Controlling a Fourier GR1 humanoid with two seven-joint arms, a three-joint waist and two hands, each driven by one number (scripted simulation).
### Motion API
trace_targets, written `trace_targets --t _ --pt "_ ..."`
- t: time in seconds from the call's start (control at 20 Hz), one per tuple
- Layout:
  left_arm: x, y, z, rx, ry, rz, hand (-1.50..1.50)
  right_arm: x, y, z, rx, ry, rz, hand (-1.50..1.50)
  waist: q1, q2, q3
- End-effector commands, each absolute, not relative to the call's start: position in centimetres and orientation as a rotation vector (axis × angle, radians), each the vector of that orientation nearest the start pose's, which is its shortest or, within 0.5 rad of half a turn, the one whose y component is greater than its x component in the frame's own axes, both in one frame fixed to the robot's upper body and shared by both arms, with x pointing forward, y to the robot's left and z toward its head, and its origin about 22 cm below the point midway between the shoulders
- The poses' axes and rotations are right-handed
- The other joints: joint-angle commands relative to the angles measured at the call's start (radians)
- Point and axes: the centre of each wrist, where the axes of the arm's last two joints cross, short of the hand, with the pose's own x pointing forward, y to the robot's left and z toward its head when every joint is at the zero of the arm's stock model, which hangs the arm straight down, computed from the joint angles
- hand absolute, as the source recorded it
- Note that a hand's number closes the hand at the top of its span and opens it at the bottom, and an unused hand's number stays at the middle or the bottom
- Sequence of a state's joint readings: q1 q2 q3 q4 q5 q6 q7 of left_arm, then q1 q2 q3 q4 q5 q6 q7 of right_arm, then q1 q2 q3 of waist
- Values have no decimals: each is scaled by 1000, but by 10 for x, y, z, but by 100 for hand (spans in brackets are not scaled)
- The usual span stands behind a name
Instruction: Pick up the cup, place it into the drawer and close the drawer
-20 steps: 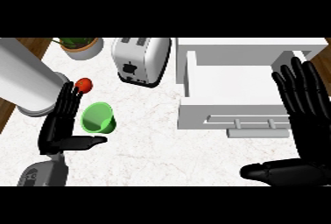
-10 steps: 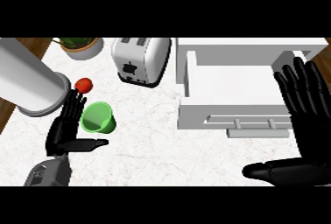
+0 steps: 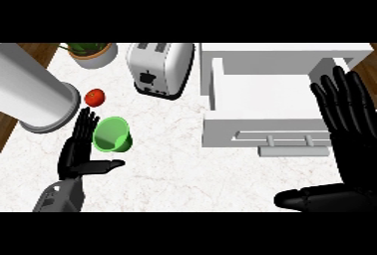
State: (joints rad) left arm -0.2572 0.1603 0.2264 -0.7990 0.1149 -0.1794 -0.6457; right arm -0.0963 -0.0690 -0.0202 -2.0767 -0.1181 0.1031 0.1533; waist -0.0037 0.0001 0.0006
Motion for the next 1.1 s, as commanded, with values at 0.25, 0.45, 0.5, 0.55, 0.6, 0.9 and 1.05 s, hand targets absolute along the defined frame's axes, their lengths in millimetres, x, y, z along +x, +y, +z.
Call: trace_targets --t 0.25,0.45,0.5,0.55,0.6,0.9,1.05 --pt "277 316 -121 -8 -1710 89 -150 232 -235 142 151 -2008 146 -150 -2 2 -1" --pt "290 311 -115 -29 -1715 76 -150 222 -232 144 162 -2005 125 -150 -3 1 -1" --pt "278 308 -122 -36 -1704 72 -150 218 -219 131 168 -1998 124 -150 0 0 -1" --pt "280 312 -118 -56 -1715 83 -150 199 -240 137 151 -2001 142 -150 -2 0 -1" --pt "270 310 -130 -75 -1708 83 -150 229 -235 157 152 -2001 123 -150 0 1 -1" --pt "275 320 -134 -72 -1719 132 -150 217 -238 138 171 -2012 151 -150 -11 4 -2" --pt "279 298 -137 -108 -1699 141 -150 219 -244 141 155 -2010 151 -150 -8 3 -2"
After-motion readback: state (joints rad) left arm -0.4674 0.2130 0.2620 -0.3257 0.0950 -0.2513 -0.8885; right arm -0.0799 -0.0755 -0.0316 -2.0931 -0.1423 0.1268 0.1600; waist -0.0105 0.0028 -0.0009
